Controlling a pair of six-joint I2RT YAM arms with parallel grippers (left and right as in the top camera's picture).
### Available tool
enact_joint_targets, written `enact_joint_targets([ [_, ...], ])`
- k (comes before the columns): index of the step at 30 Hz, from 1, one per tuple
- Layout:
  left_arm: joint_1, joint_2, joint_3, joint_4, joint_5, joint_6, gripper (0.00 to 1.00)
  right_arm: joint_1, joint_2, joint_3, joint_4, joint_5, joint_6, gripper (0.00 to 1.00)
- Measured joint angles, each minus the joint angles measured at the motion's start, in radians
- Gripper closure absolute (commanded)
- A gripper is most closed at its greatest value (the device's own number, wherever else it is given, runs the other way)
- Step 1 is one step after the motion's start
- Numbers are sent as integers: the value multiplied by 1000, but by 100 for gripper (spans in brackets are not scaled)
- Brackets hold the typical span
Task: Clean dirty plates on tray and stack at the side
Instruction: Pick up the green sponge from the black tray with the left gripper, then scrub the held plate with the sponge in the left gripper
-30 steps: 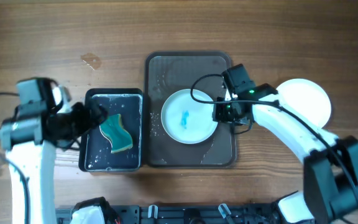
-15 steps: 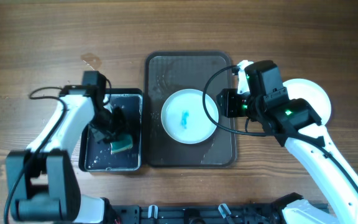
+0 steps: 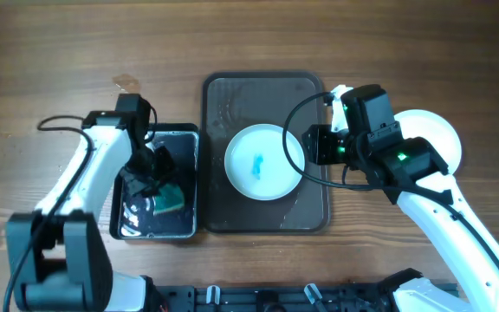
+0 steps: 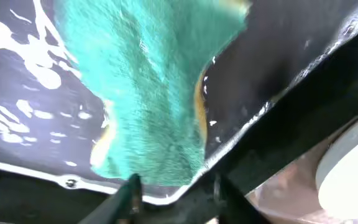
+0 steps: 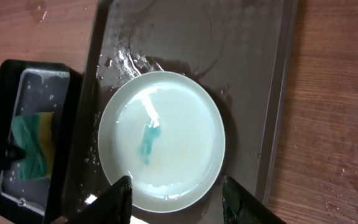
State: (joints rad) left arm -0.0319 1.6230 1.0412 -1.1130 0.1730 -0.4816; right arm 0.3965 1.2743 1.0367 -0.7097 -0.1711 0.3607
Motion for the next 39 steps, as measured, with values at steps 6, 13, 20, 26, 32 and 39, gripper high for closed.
enact_joint_targets([
  [6, 0, -47, 2, 47, -160, -2, 48, 0, 0, 0, -1, 0, 0, 53],
  [13, -1, 24, -126, 251, -137, -1, 96, 0, 5, 0, -12, 16, 10, 53],
  [20, -1, 23, -121, 236, -108, 2, 96, -44, 160, -1, -12, 48, 77, 58],
  [26, -1, -37, -6, 105, -97, 43, 96, -80, 286, -1, 56, -116, -81, 54],
  [32, -3, -120, 119, 47, -84, 71, 96, -81, 424, -1, 82, -187, -202, 53],
  [39, -137, -127, 127, 164, 46, 111, 96, -81, 560, -2, 163, -135, -150, 96],
])
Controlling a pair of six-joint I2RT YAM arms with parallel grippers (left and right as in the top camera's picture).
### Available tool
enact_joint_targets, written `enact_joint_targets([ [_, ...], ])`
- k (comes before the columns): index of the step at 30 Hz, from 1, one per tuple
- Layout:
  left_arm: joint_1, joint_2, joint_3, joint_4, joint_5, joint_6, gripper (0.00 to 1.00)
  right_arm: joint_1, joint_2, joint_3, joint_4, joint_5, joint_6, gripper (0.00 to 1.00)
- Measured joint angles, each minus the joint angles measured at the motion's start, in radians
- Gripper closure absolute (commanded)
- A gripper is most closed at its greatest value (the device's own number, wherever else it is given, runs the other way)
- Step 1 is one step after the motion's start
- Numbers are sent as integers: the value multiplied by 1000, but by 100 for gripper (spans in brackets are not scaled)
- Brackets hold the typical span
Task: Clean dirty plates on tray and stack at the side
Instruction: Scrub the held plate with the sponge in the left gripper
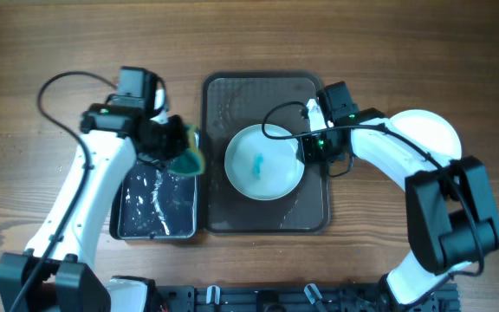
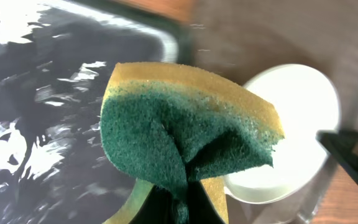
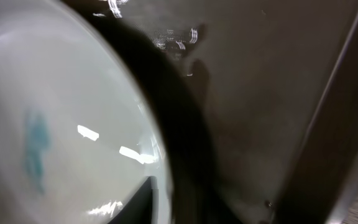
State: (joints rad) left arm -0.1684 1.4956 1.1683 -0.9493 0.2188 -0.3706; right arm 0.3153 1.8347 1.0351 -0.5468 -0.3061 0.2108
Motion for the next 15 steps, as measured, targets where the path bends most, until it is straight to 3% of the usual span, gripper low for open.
enact_joint_targets([
  [6, -156, 40, 2, 166, 35, -9, 96, 3, 8, 0, 10, -7, 35, 96],
  [15, -313, 371, 4, 467, 239, -100, 96, 3, 8, 0, 10, -7, 80, 96],
])
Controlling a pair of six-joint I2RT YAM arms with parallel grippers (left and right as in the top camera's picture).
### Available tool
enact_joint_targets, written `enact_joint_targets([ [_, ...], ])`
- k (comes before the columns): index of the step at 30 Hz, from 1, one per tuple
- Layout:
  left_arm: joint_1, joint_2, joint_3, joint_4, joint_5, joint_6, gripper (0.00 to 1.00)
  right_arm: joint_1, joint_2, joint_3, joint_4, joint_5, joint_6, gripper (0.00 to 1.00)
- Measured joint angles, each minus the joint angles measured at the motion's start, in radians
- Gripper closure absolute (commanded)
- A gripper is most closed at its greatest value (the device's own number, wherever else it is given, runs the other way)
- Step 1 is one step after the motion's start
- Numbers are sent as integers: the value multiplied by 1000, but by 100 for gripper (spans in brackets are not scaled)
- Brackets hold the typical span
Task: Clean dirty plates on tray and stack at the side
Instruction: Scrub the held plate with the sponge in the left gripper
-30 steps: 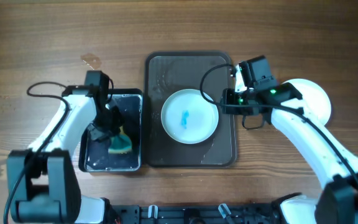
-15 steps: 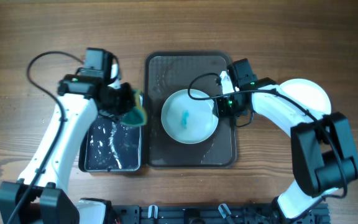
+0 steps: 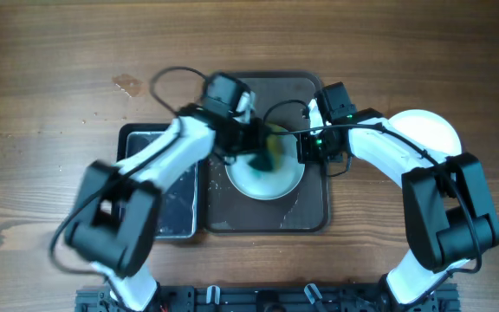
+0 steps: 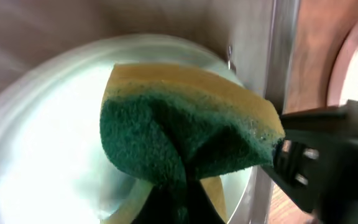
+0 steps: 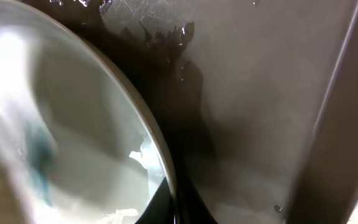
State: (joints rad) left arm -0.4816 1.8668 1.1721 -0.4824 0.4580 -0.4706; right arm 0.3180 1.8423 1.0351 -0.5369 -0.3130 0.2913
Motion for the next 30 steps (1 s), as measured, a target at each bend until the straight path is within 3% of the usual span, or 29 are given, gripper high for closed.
enact_joint_targets([
  [3, -52, 84, 0, 40, 48, -30, 96, 0, 0, 0, -4, 0, 0, 96],
  [7, -48, 91, 28, -32, 11, -80, 96, 0, 0, 0, -9, 0, 0, 96],
  [13, -14, 31, 41, -279, -257, -101, 96, 2, 0, 0, -16, -2, 0, 96],
  [15, -9, 18, 40, -295, -350, -99, 96, 2, 0, 0, -16, -5, 0, 96],
  [18, -11, 13, 37, -275, -372, -97, 96, 2, 0, 0, -18, -10, 3, 96],
  [21, -7, 13, 28, -195, -340, -96, 96, 2, 0, 0, -21, -11, 7, 96],
  [25, -1, 24, 20, -50, -171, -117, 96, 1, 0, 0, -23, -8, 11, 95],
  [30, -80, 79, 20, 52, -49, -151, 96, 1, 0, 1, -29, -6, 6, 96],
])
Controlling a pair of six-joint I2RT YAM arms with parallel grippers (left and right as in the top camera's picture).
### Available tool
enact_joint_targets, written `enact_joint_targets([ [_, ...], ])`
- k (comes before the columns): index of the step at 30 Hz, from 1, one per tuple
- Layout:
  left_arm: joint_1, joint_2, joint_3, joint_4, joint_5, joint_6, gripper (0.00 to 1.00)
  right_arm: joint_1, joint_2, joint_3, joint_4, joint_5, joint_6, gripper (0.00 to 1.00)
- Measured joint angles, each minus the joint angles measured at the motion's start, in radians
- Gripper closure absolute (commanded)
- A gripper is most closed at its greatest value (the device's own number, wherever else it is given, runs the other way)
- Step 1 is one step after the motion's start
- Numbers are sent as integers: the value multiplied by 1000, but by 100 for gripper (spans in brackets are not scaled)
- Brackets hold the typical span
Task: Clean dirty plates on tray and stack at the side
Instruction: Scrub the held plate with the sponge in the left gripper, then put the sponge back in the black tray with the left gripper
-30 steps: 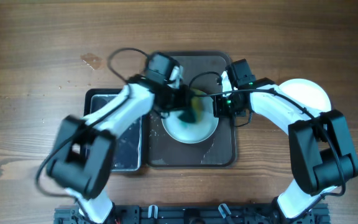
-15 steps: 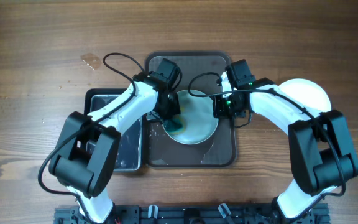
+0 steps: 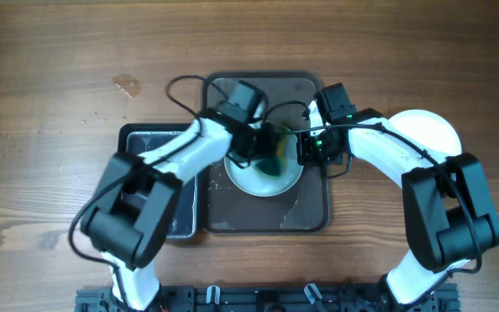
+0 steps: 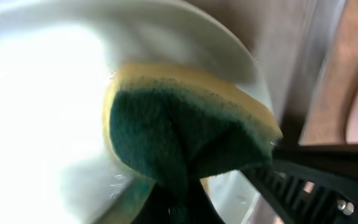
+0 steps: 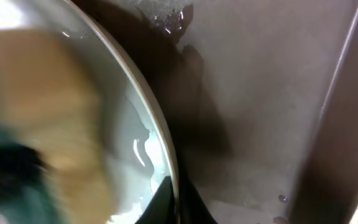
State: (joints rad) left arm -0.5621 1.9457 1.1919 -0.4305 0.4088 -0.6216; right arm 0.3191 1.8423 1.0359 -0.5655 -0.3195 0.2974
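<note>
A white plate (image 3: 248, 179) lies on the dark tray (image 3: 308, 211) in the middle of the table. My left gripper (image 3: 265, 151) is shut on a green and yellow sponge (image 4: 185, 134), which is pressed onto the plate's right half (image 4: 36, 112). My right gripper (image 5: 174, 200) is shut on the plate's right rim (image 5: 160, 134), one finger inside and one outside. In the right wrist view the sponge (image 5: 48, 124) is a blurred yellow and green mass on the plate.
A black water basin (image 3: 176, 212) stands left of the tray. A clean white plate (image 3: 436, 134) lies on the wood at the right, under my right arm. Water drops lie on the tray's bare surface (image 5: 266, 93).
The sponge in my left gripper has shifted to the right over the plate, close to the right gripper's fingers. The right gripper still pinches the rim.
My left gripper was down in the basin on the sponge, and the right gripper hung open above the stained plate. Then the sponge was lifted clear of the basin and the right gripper stood at the rim. Then the sponge was on the plate, and it is now further right.
</note>
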Motion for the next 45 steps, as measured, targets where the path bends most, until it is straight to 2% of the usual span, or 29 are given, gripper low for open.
enact_joint_targets([
  [7, -34, 19, 4, 14, 24, -39, 96, -3, 0, 1, -14, 6, -15, 96],
  [11, -11, 18, 20, -72, 23, -37, 96, 3, 0, 1, -14, 5, -16, 96],
  [14, 17, -18, 24, -226, -72, -16, 96, 14, 0, 1, -12, 2, -23, 96],
  [19, 45, -90, 9, -340, -319, -3, 96, 15, 0, 1, -11, 2, -30, 96],
  [23, 44, -130, 5, -345, -402, 21, 96, 15, 0, 1, -10, 1, -30, 96],
  [26, 48, -178, 5, -345, -394, 31, 96, 15, 0, 1, -10, 1, -30, 96],
  [28, 66, -235, 5, -357, -354, 34, 96, 15, 0, 1, -10, 1, -30, 86],
  [31, 132, -381, 5, -440, -292, 34, 96, 15, 0, 1, -16, 3, -32, 81],
  [34, 244, -480, 6, -562, -301, 40, 96, 15, 0, 3, -21, 2, -33, 80],
  [37, 386, -497, -6, -632, -353, 60, 96, 15, 0, 3, -21, -3, -35, 69],
  [40, 467, -497, -87, -583, -379, 76, 96, 16, 0, 7, -19, -14, -34, 69],
  [41, 480, -496, -118, -559, -383, 79, 96, 16, 0, 7, -18, -16, -33, 73],
  [42, 492, -496, -170, -517, -386, 83, 92, 16, -1, 7, -13, -17, -34, 84],
  [43, 494, -496, -187, -505, -387, 86, 83, 16, 0, 7, -8, -15, -34, 96],
  [45, 500, -491, -299, -452, -389, 90, 68, 16, 0, 3, 7, -2, -31, 95],
])
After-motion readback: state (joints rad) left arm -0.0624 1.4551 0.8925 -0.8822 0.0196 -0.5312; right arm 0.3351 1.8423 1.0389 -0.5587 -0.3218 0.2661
